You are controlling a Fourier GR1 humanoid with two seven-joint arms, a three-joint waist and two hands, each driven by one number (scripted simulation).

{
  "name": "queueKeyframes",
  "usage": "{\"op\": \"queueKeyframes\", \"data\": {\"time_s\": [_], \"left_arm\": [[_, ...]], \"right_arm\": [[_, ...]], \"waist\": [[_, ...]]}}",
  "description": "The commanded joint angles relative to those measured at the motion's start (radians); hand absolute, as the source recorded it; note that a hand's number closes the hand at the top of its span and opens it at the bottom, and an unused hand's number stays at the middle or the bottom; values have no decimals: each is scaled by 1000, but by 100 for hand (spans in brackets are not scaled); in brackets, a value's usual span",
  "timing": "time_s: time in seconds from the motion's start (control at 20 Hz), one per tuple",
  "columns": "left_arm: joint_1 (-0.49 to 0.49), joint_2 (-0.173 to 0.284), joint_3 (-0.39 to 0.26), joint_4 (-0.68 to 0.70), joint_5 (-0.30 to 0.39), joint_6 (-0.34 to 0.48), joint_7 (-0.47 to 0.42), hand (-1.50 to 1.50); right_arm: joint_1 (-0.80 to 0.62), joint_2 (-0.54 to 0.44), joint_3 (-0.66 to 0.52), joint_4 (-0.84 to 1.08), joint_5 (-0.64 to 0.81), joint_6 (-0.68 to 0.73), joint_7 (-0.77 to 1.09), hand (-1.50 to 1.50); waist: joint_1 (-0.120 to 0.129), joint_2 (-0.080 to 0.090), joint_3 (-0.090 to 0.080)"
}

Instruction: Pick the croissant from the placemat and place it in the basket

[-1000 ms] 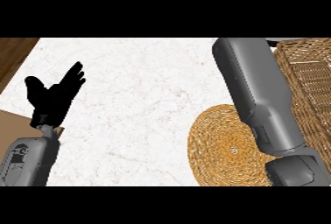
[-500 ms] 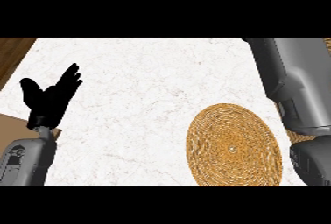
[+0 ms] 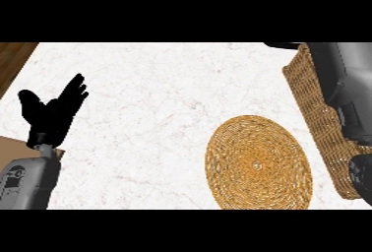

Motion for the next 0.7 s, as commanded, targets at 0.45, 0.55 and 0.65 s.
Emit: {"op": "queueKeyframes", "data": {"time_s": [0.45, 0.55, 0.65], "left_arm": [[43, -11, -1, 2, -23, 14, -32, 0], [68, 1, 12, -54, -5, 14, 19, 0], [58, 8, 21, 3, -6, -3, -26, 0]], "right_arm": [[151, -7, -106, -21, 19, -141, 115, 150], [182, 22, -93, -70, 34, -135, 107, 150], [206, -36, -148, -70, -15, -195, 33, 150]], "waist": [[-34, -11, 2], [-39, -20, 2], [-41, -14, 2]]}}
